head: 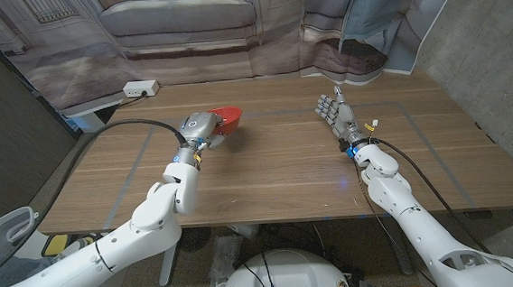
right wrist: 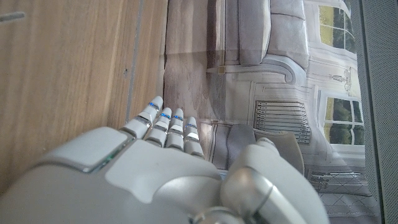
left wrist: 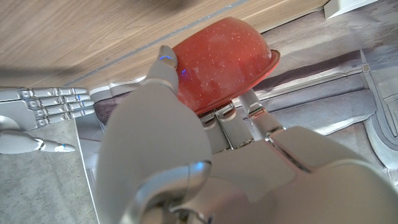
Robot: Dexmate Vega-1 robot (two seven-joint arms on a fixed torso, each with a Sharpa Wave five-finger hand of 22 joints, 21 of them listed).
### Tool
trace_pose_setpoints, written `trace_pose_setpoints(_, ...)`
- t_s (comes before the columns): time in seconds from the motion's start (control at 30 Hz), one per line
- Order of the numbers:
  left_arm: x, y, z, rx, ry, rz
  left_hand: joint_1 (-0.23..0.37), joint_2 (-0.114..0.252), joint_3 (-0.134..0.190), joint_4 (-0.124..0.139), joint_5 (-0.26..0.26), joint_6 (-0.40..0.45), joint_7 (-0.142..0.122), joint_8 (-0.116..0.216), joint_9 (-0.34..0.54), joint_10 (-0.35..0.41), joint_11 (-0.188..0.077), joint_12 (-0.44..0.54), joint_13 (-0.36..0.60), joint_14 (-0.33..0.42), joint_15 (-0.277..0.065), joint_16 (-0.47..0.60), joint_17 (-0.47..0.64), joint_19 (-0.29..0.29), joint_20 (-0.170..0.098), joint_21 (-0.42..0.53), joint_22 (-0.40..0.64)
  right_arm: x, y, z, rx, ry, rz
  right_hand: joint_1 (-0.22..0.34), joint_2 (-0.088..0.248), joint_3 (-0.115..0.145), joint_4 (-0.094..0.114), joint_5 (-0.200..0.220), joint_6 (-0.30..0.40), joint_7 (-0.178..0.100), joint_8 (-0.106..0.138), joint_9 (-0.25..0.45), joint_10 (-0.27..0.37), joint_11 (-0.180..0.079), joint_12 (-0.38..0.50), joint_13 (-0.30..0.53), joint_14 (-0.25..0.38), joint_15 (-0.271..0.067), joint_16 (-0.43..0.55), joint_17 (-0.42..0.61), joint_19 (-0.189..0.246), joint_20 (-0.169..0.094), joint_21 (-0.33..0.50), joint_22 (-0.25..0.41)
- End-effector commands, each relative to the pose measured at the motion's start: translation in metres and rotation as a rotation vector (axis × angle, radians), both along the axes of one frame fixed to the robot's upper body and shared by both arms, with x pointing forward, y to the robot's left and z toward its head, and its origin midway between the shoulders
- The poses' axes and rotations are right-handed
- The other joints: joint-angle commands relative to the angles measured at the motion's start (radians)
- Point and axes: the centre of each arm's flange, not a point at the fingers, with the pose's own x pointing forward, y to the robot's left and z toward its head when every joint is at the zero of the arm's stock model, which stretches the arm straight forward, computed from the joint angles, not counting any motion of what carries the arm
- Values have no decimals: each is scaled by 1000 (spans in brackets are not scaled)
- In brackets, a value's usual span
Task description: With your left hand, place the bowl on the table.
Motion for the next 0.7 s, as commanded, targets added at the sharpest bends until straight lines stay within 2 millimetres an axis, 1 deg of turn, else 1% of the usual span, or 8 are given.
trace_pose_setpoints(0.03,-1,-13,-5,20,18,-30,41,45,33,26,5,53,45,19,29,16,-13,-4,5,13,-45,-6,5,0,-90,11,0,1,-3,-1,19,-4,4,4,10,-9,2,-2,3,3,-1,3,9,1,-3,3,9,3,-3,4,10,-34,-5,4)
trace_pose_setpoints(0.23,0,-15,-7,15,23,-42,40,45,35,27,5,54,46,21,29,17,-12,-6,7,15,-45,-8,9,-2,-91,17,-4,2,-3,0,15,-9,8,4,10,-9,2,-2,4,3,-1,3,9,1,-3,3,12,3,-2,4,13,-35,-6,4)
trace_pose_setpoints(0.7,2,-19,-20,3,39,-68,39,44,39,27,5,53,49,18,23,20,-11,-12,10,17,-44,-15,16,-9,-90,32,-14,-2,-4,4,10,-16,2,5,11,-11,1,-2,4,3,-1,3,11,0,-3,3,14,4,-2,4,16,-34,-8,5)
